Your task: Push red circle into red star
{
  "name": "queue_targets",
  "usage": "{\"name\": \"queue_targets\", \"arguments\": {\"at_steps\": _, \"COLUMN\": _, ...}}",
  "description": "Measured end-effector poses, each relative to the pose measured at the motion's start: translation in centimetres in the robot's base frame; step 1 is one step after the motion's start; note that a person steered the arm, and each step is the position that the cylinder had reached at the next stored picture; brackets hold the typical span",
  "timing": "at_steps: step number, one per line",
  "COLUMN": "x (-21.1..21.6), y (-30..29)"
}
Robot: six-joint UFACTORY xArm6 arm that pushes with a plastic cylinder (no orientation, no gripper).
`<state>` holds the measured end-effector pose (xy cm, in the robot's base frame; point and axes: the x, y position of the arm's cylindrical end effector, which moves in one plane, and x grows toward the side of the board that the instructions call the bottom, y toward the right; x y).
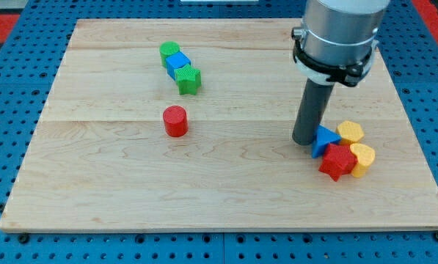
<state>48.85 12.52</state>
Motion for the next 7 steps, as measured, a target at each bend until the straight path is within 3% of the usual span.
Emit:
{"name": "queue_targets", "arguments": {"at_steps": 2, "x": -0.7, "y": 0.1}}
{"name": "queue_targets", "arguments": {"at_steps": 5, "x": 1.0, "y": -14.4}}
{"name": "queue_targets", "arguments": {"at_steps": 7, "x": -0.6, "y": -24.2}}
